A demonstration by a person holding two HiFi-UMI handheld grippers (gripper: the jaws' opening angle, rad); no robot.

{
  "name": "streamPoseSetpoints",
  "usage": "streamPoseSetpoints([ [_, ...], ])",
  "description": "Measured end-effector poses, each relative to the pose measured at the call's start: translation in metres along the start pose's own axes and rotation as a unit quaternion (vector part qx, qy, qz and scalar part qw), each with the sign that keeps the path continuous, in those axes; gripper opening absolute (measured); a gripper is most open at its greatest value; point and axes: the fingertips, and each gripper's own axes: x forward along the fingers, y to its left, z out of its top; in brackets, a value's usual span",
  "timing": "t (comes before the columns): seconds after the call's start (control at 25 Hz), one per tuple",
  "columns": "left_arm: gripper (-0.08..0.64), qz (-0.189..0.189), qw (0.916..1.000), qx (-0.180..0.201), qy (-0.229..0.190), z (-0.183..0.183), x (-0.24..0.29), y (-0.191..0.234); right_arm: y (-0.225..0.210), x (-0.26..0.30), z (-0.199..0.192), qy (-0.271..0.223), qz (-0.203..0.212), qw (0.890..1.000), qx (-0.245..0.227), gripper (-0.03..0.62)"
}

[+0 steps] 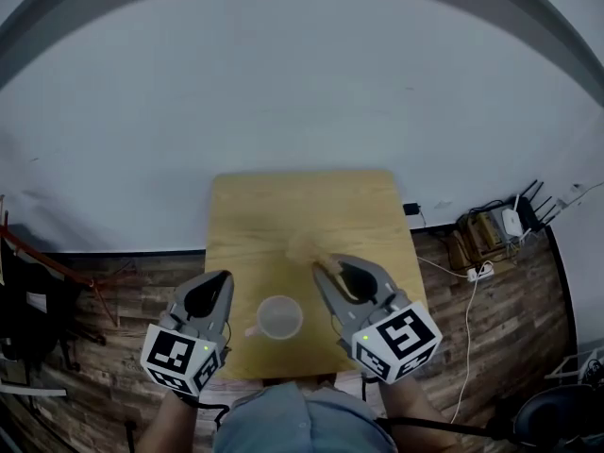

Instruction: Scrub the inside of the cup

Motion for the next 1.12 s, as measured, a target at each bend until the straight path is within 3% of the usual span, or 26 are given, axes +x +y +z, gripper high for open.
streamPoseSetpoints([
  [0.12, 0.021, 0.081, 0.995, 0.016, -0.057, 0.045, 0.0, 0.0, -0.002, 0.005, 0.008, -0.006, -0.01, 1.0, -0.021, 0.063],
  [0.28, 0.021, 0.12, 0.987, 0.055, -0.092, 0.075, 0.0, -0.018, -0.005, 0.007, 0.016, -0.019, -0.016, 0.999, -0.031, 0.063],
  [0.68, 0.021, 0.128, 0.9861, 0.05, -0.093, 0.085, 0.008, -0.041, -0.011, 0.003, 0.019, -0.032, -0.016, 0.999, -0.034, 0.058],
  [1.12, 0.021, 0.13, 0.9865, 0.04, -0.09, 0.083, 0.012, -0.039, -0.011, 0.007, 0.016, -0.03, -0.014, 0.999, -0.037, 0.058],
])
